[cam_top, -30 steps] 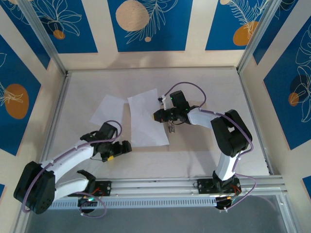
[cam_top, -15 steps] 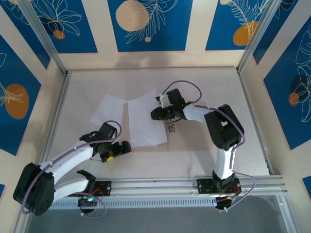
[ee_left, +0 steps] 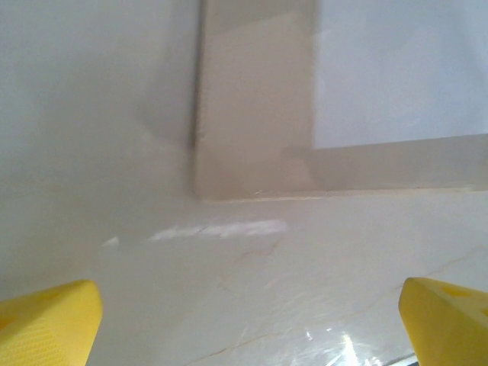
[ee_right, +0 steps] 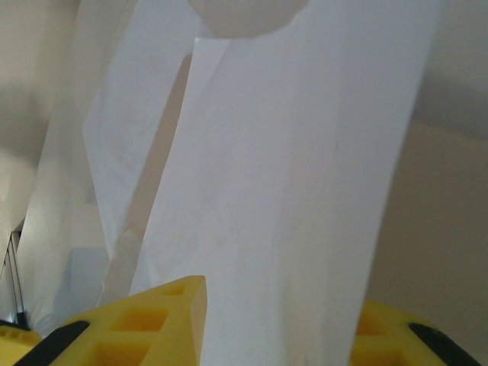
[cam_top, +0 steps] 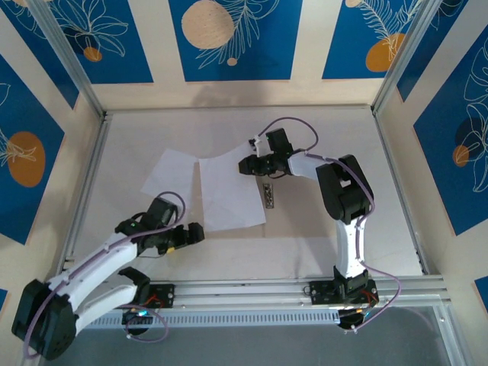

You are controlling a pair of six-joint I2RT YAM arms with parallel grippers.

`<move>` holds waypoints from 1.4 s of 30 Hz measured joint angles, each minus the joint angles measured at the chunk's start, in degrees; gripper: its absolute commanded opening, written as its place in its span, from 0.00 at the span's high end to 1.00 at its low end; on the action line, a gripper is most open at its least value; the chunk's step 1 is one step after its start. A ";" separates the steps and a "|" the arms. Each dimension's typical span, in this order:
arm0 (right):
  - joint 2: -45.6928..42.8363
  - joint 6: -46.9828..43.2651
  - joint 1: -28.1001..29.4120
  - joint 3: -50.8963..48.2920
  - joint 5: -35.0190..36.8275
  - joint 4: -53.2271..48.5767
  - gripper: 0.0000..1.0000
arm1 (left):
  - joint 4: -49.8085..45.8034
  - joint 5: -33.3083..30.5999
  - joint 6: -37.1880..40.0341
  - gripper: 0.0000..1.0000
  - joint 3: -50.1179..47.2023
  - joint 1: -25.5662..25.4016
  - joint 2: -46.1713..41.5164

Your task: Put the files into the folder

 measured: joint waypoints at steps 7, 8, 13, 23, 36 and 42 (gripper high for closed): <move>3.04 -1.79 -0.02 7.26 -0.28 -1.57 0.79 | 11.82 -1.95 5.11 0.00 -1.57 0.02 -3.98; 3.06 -2.12 0.00 7.65 -0.26 -1.92 0.82 | 13.46 -2.25 5.55 0.00 -2.03 0.07 -3.52; 3.04 -4.02 0.11 7.91 0.46 -3.48 0.92 | 18.40 -3.89 6.23 0.00 -3.91 0.15 -2.54; 2.84 -4.26 0.79 2.89 3.98 -1.64 0.98 | 20.79 -6.95 5.68 0.00 -8.50 0.26 -9.01; -0.83 -2.21 0.50 -2.25 7.78 4.33 0.99 | 22.40 -7.13 4.59 0.00 -10.19 0.61 -9.68; -1.44 -1.01 -0.68 -2.40 8.24 6.32 0.99 | 23.17 -7.10 4.20 0.00 -10.23 1.05 -8.66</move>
